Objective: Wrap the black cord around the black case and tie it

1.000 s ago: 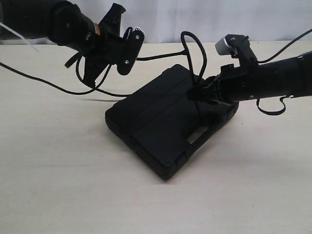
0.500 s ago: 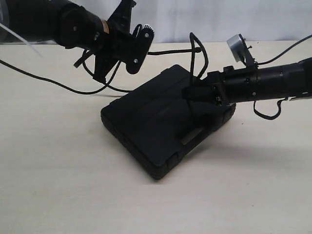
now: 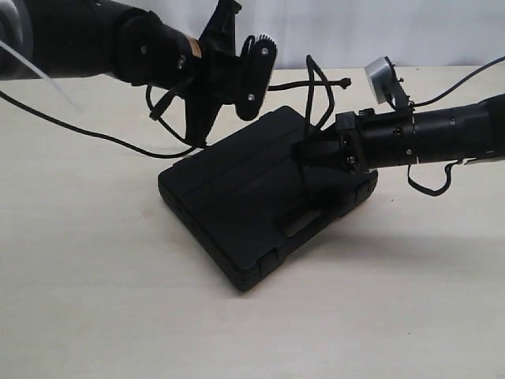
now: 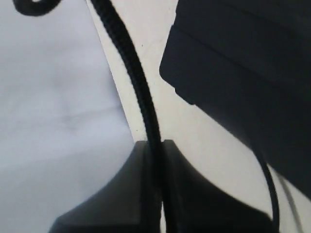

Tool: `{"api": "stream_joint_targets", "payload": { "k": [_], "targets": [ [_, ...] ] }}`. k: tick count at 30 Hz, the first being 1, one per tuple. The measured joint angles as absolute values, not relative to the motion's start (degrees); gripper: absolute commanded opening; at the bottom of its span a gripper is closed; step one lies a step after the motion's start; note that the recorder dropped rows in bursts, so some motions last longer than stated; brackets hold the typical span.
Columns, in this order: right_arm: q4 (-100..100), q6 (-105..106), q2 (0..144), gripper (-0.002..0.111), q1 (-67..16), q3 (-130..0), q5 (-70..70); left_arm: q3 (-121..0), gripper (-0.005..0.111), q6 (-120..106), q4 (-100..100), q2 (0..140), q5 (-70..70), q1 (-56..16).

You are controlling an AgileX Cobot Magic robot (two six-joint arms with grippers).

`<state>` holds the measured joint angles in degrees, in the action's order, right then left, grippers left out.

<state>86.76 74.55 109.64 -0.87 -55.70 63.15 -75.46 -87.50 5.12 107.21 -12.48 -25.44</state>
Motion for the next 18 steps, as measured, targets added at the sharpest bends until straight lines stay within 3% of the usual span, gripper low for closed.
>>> {"api": "stream_joint_targets", "payload": {
  "k": [7,18],
  "targets": [
    [86.9,74.6,109.6,0.005,-0.9,-55.7,63.4,-75.5,0.0,-87.5,20.7,107.2,-13.0,-27.3],
    [87.7,76.2,109.8,0.005,-0.9,-55.7,63.5,-75.5,0.0,-87.5,26.0,107.2,-20.5,-28.1]
  ]
}}
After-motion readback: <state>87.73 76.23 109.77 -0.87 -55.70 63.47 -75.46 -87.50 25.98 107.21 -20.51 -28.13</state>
